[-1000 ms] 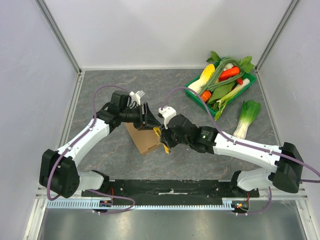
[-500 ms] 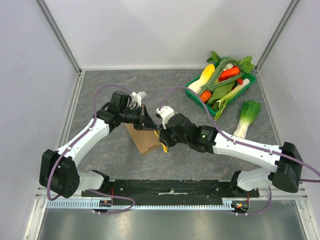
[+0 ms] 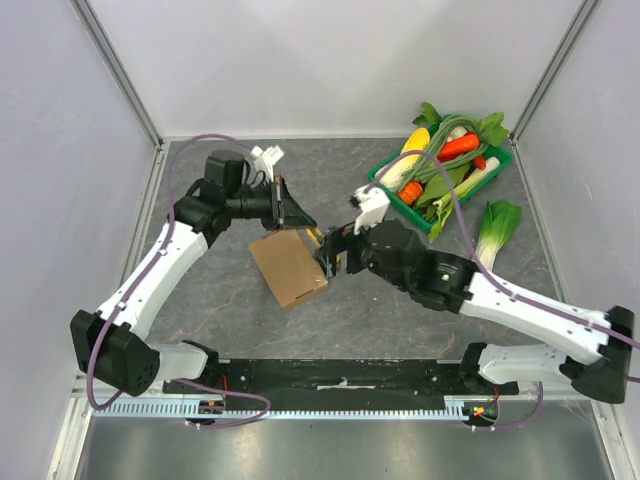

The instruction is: Unpack the express box

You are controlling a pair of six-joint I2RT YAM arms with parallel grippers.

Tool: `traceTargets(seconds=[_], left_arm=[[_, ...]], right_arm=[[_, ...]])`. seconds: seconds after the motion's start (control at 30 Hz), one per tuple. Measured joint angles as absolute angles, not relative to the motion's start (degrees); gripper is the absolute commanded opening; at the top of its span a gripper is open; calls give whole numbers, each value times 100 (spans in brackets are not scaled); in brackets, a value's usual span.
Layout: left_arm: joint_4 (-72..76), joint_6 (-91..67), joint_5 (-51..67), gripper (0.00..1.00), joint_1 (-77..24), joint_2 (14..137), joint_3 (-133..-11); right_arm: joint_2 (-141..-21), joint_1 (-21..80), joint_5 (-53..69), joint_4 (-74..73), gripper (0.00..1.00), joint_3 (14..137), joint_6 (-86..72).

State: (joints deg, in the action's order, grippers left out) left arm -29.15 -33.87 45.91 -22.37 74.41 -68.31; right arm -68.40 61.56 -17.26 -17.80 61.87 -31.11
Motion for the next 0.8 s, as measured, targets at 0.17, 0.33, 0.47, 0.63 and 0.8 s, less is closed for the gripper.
traceTargets(seconds=[0.17,0.33,0.47,0.63,0.8], left_arm=[[-2810,-3524,4390,2,-2088,7325,-7516],[-1944,-4270,4211,2,-2071,6904,-7655],[-1125,-4880,4040,2,-2071,6593,-7655],[-596,-5277,3621,2,-2049,6259,-7640],[-279,-5485,3251,2,-2036,5859,-7439]], right_arm=[[-6012,6141,-2252,-976,98,6141,-3695],[-5793,6128,-2346,126,98,6106,-4311],[-5822,6128,-2346,794,98,6007,-4617],[-5830,6128,-2368,1479,98,6040,-4694],[-5828,6130,-2375,1806,98,6106,-4635]])
